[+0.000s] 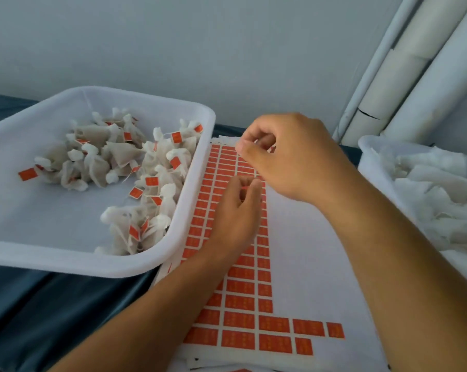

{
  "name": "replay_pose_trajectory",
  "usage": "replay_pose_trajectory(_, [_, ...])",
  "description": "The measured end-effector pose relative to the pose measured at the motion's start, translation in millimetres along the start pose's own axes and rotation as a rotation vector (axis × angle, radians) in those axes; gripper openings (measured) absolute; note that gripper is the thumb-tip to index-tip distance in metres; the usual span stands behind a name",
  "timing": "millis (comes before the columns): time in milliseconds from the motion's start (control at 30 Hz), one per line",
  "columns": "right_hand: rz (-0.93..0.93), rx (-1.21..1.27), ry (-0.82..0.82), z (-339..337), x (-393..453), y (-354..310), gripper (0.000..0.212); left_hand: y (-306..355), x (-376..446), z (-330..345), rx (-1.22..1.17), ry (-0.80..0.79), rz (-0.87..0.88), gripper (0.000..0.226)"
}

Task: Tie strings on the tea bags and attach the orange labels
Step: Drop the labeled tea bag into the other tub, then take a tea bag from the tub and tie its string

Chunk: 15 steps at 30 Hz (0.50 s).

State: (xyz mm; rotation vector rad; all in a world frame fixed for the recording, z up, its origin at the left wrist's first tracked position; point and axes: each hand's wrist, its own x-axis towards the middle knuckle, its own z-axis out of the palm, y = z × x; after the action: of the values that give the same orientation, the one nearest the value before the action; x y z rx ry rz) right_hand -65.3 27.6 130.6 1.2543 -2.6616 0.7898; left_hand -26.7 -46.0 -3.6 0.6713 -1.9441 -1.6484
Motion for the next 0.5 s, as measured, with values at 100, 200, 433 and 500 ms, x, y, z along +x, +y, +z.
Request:
replay_pose_trajectory(100, [0.146,-0.160,0.082,-31.4,14.1,38.3,0.014,-4.4,2.7,5.0,0.035,0.006,-0.042,0.022])
replay_pose_trajectory(200, [0.286,-0.297,0.097,-56.2,18.4,79.3,0.022,-8.2,3.4,5.6,0.072,0.027,-0.050,0.019])
replay_pose_trajectory(433, [0.650,-0.530,-0.119,-103.7,-3.2,163.8,0.034,-10.0,3.4,6.2,0.122,0.015,-0.031,0.015])
replay_pose_trajectory(500, [0.702,-0.531,-0.206,-105.9,-18.9,180.9,0.033,-10.8,4.8,6.6,0.133,0.012,-0.022,0.013])
